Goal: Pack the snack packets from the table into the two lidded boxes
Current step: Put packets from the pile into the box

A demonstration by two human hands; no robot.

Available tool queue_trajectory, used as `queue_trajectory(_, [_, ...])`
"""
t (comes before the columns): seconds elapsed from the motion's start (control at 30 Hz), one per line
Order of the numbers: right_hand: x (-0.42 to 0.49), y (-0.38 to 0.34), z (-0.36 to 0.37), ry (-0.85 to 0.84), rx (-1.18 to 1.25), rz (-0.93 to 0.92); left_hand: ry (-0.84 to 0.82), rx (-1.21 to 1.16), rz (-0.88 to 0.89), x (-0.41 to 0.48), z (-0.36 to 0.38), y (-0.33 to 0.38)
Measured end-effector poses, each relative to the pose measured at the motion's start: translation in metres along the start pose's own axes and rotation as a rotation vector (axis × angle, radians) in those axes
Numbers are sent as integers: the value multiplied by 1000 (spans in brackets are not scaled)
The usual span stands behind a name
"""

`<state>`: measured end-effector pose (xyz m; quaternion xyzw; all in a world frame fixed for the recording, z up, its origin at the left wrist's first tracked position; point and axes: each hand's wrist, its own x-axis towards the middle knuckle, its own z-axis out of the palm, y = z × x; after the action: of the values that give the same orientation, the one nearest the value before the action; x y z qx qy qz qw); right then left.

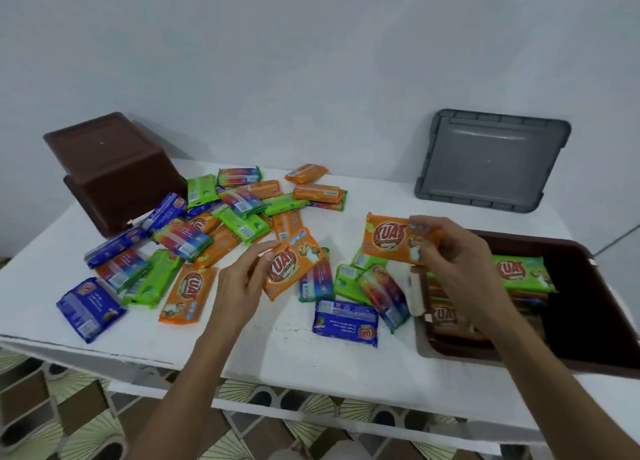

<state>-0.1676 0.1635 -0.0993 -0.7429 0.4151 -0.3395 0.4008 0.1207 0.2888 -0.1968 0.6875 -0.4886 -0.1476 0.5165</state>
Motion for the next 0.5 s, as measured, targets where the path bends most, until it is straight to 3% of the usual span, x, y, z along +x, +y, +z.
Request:
queue_trajectory(0.23, [-27,23,-111,-133,161,115,-122,-430,-132,-4,60,68])
queue_trajectory(0.5, [-34,88,-143,-412,381,400,-324,-527,-170,-15,130,111])
